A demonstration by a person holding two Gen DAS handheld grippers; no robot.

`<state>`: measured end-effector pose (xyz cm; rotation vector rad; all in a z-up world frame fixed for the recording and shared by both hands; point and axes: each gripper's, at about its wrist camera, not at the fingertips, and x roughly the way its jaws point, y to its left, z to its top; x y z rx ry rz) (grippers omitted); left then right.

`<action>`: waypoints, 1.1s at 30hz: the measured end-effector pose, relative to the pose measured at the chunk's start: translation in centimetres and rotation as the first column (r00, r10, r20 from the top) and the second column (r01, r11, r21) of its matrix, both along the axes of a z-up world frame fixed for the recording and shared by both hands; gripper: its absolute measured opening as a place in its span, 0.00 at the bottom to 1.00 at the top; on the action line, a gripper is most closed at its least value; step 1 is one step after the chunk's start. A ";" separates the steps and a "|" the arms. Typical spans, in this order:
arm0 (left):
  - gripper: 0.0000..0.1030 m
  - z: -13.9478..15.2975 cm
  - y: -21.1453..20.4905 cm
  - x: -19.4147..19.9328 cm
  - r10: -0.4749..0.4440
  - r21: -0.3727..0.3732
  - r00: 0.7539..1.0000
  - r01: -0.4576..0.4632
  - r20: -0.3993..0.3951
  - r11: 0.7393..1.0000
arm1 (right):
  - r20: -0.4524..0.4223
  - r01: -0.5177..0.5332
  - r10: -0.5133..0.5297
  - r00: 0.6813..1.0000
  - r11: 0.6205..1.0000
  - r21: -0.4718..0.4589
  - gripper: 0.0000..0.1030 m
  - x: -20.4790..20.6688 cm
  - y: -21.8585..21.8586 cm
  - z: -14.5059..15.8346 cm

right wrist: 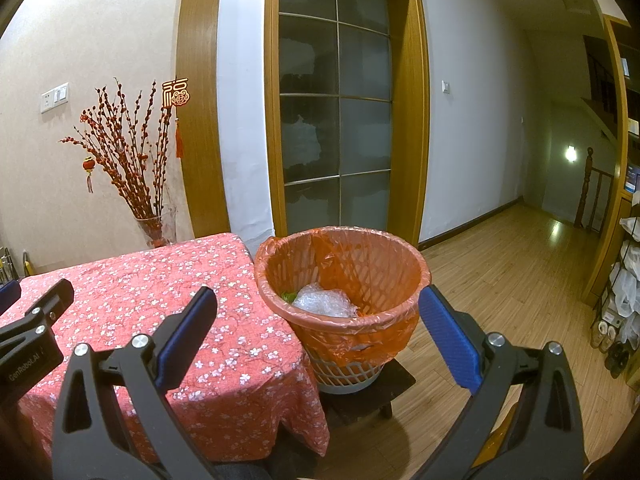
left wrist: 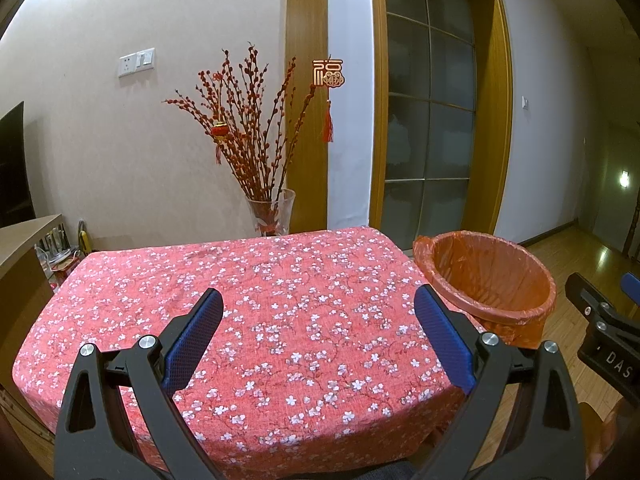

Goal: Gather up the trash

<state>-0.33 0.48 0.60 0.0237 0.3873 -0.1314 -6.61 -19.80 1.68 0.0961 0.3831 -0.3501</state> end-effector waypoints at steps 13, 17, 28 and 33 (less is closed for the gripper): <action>0.93 -0.1 0.0 0.0 0.001 0.000 1.000 -0.001 0.000 1.000 | -0.001 0.000 0.000 1.000 1.000 0.000 0.96 0.0 -0.1 -0.1; 0.93 -0.1 0.0 0.0 0.000 0.000 1.000 0.000 0.000 1.000 | -0.001 0.000 0.000 1.000 1.000 0.000 0.96 -0.1 0.0 0.0; 0.93 -0.3 -0.1 0.0 0.000 0.000 1.000 0.000 -0.002 1.000 | -0.001 0.000 0.000 1.000 1.000 0.000 0.96 0.0 -0.1 0.0; 0.93 -0.3 -0.1 0.0 0.001 0.000 1.000 -0.001 -0.004 1.000 | -0.002 0.000 0.000 1.000 1.000 0.000 0.96 0.0 -0.1 0.0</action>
